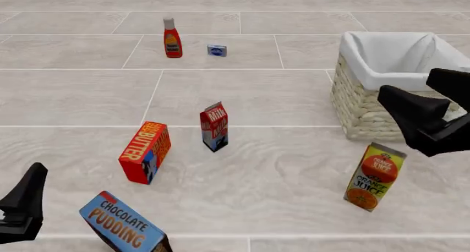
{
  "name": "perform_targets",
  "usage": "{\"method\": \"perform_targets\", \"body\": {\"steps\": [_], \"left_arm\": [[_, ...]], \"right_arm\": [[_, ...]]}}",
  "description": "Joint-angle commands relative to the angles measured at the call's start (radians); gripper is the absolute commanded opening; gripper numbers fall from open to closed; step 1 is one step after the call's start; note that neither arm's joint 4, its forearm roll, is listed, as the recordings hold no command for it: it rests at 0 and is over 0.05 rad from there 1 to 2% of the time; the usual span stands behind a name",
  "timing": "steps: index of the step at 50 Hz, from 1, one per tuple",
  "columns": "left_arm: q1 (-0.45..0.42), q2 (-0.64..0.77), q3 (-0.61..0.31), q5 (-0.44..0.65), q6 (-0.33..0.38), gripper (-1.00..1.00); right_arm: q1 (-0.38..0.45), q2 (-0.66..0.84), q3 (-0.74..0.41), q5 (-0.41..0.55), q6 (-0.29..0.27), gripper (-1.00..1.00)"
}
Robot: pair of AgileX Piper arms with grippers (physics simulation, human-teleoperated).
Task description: Pick the milk and place it in the basket.
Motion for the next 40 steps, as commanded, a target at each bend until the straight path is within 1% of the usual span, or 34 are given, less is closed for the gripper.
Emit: {"method": "perform_targets", "body": {"steps": [1, 2, 3, 4, 5, 9, 10, 12, 13, 14, 17, 18, 26, 34, 36, 38, 40], "left_arm": [[0.0, 0.0, 0.0, 0.0, 0.0, 1.0], [0.0, 0.0, 0.0, 0.0, 0.0, 1.0], [0.0, 0.0, 0.0, 0.0, 0.0, 1.0], [0.0, 0.0, 0.0, 0.0, 0.0, 1.0], [0.0, 0.0, 0.0, 0.0, 0.0, 1.0], [0.0, 0.0, 0.0, 0.0, 0.0, 1.0], [0.0, 0.0, 0.0, 0.0, 0.0, 1.0], [0.0, 0.0, 0.0, 0.0, 0.0, 1.0], [0.0, 0.0, 0.0, 0.0, 0.0, 1.0], [0.0, 0.0, 0.0, 0.0, 0.0, 1.0], [0.0, 0.0, 0.0, 0.0, 0.0, 1.0], [0.0, 0.0, 0.0, 0.0, 0.0, 1.0], [0.0, 0.0, 0.0, 0.0, 0.0, 1.0], [0.0, 0.0, 0.0, 0.0, 0.0, 1.0], [0.0, 0.0, 0.0, 0.0, 0.0, 1.0], [0.0, 0.0, 0.0, 0.0, 0.0, 1.0], [0.0, 0.0, 0.0, 0.0, 0.0, 1.0]], "right_arm": [[0.122, 0.151, -0.111, -0.006, -0.039, 1.0], [0.136, 0.182, -0.121, -0.007, -0.034, 1.0], [0.136, 0.182, -0.121, -0.008, -0.034, 1.0], [0.144, 0.214, -0.137, -0.019, -0.046, 1.0], [0.144, 0.214, -0.137, -0.019, -0.046, 1.0], [0.144, 0.295, -0.17, -0.044, -0.068, 1.0], [0.159, 0.357, -0.207, -0.049, -0.063, 1.0], [0.187, 0.407, -0.237, -0.048, -0.042, 1.0], [0.185, 0.43, -0.25, -0.051, -0.039, 1.0], [0.182, 0.437, -0.253, -0.058, -0.048, 1.0], [0.2, 0.469, -0.277, -0.058, -0.039, 1.0], [0.268, 0.633, -0.372, -0.082, -0.013, 1.0], [0.314, 0.705, -0.429, -0.088, -0.006, 1.0], [0.326, 0.752, -0.467, -0.096, 0.007, 1.0], [0.324, 0.764, -0.471, -0.104, 0.001, 1.0], [0.325, 0.781, -0.479, -0.104, 0.009, 1.0], [0.324, 0.795, -0.483, -0.111, 0.005, 1.0]]}}
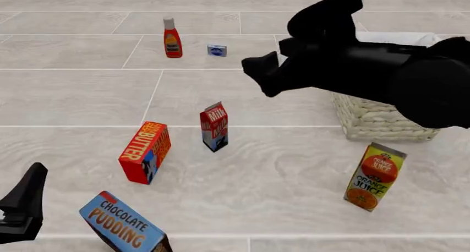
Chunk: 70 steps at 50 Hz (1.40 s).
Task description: Pick the milk and place it in the basket.
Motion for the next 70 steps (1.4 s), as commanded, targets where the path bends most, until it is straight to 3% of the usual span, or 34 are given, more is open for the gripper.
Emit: {"method": "perform_targets", "body": {"steps": [1, 50, 70], "left_arm": [[0.0, 0.0, 0.0, 0.0, 0.0, 1.0], [0.0, 0.0, 0.0, 0.0, 0.0, 1.0], [0.0, 0.0, 0.0, 0.0, 0.0, 1.0]], "right_arm": [[0.025, 0.111, -0.064, -0.024, 0.013, 1.0], [0.036, 0.471, -0.205, -0.144, 0.083, 1.0], [0.02, 0.633, -0.294, -0.146, 0.097, 1.0]]}}
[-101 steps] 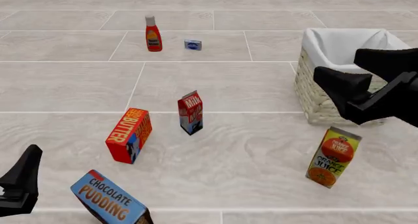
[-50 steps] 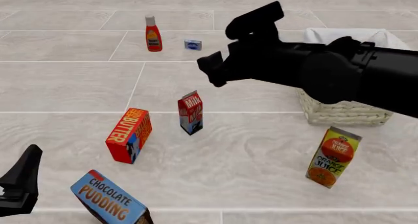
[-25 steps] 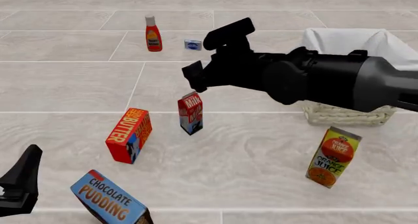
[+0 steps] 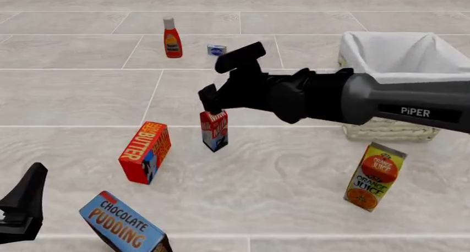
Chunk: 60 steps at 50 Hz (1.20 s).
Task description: Pick the milk and place it in the basket.
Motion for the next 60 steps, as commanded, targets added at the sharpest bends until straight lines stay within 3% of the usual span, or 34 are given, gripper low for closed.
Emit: {"method": "perform_targets", "body": {"steps": [1, 26, 39, 57, 58, 60], "left_arm": [[0.0, 0.0, 0.0, 0.0, 0.0, 1.0], [0.0, 0.0, 0.0, 0.0, 0.0, 1.0], [0.0, 0.0, 0.0, 0.0, 0.0, 1.0], [0.0, 0.0, 0.0, 0.0, 0.0, 1.0], [0.0, 0.0, 0.0, 0.0, 0.0, 1.0], [0.0, 0.0, 0.0, 0.0, 0.0, 1.0]], "right_arm": [[-0.003, 0.088, -0.052, -0.001, 0.01, 1.0], [-0.012, 0.225, -0.13, 0.009, 0.036, 1.0], [0.013, 0.305, -0.171, 0.021, 0.076, 1.0], [0.002, 0.351, -0.2, 0.031, 0.077, 1.0], [-0.011, 0.351, -0.2, 0.034, 0.067, -1.0], [-0.001, 0.341, -0.194, 0.036, 0.072, -1.0]]}}
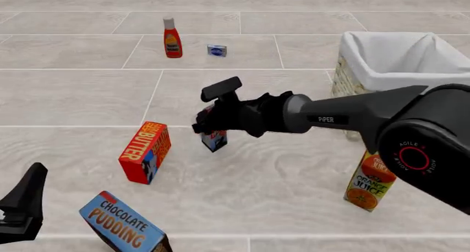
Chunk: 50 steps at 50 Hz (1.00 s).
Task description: Pick the milk and place it in the basket.
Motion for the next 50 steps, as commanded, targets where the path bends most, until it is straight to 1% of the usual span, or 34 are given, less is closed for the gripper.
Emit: {"method": "perform_targets", "body": {"steps": [1, 5, 6, 7, 8, 26, 35, 50], "left_arm": [[0.0, 0.0, 0.0, 0.0, 0.0, 1.0], [0.0, 0.0, 0.0, 0.0, 0.0, 1.0], [0.0, 0.0, 0.0, 0.0, 0.0, 1.0], [0.0, 0.0, 0.0, 0.0, 0.0, 1.0], [0.0, 0.0, 0.0, 0.0, -0.001, 1.0], [0.0, 0.0, 0.0, 0.0, 0.0, 1.0], [0.0, 0.0, 0.0, 0.0, 0.0, 1.0], [0.0, 0.0, 0.0, 0.0, 0.0, 1.0]], "right_arm": [[-0.006, 0.011, -0.004, 0.007, -0.005, -1.0], [-0.003, 0.003, 0.002, 0.005, -0.006, -1.0], [-0.011, -0.059, 0.036, -0.005, -0.026, -1.0], [-0.013, -0.07, 0.043, -0.008, -0.031, -1.0], [-0.016, -0.152, 0.088, -0.02, -0.049, -1.0], [-0.029, -0.338, 0.164, -0.02, -0.075, -1.0], [-0.043, -0.429, 0.187, -0.008, -0.079, -1.0], [-0.077, -0.61, 0.213, 0.034, -0.062, -1.0]]}}
